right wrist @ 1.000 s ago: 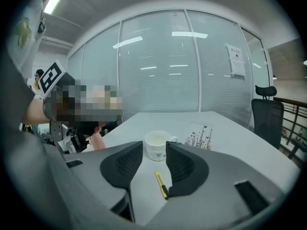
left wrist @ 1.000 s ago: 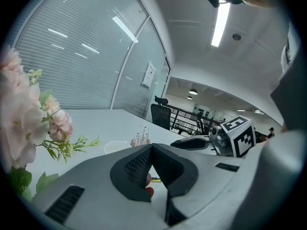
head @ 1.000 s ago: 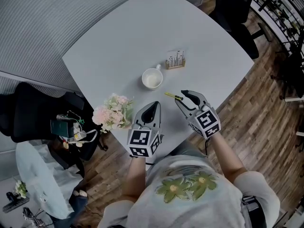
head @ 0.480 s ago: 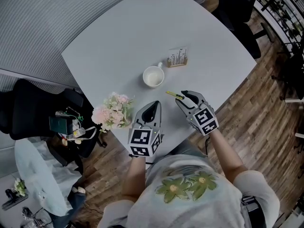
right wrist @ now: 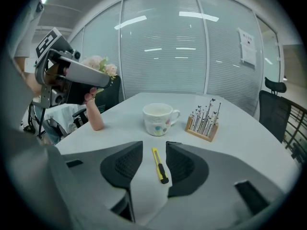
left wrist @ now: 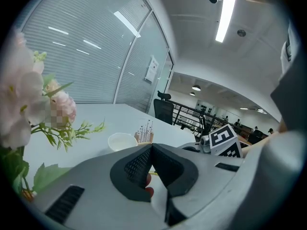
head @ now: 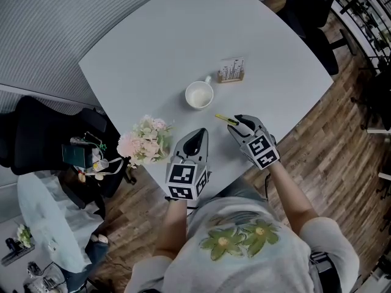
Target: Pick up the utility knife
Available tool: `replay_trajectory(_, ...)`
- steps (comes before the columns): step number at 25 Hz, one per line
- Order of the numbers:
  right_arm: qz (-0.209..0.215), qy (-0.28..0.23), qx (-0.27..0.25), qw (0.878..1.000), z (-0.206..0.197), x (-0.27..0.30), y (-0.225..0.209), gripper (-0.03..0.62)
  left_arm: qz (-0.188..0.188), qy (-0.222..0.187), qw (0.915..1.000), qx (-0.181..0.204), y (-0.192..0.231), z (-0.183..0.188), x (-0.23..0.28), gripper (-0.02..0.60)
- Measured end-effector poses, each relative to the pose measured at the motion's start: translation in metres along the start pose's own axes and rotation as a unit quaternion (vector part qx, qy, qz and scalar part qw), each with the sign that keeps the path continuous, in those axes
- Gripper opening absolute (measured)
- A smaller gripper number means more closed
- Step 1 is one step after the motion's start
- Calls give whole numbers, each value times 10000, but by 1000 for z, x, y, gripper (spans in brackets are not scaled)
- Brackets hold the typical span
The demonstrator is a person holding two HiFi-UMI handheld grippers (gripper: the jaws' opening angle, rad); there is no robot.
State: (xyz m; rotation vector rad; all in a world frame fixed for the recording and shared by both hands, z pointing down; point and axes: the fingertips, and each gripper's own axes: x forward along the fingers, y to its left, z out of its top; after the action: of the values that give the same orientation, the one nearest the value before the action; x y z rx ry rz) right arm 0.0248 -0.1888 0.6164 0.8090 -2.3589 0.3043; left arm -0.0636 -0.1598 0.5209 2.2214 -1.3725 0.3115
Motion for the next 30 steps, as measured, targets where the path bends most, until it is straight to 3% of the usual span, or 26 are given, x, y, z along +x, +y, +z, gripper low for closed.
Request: replay_trajectory(30, 159, 1021, -101, 9946, -66, 54, -13, 158, 109, 208, 9996, -124, 9, -17, 6, 0)
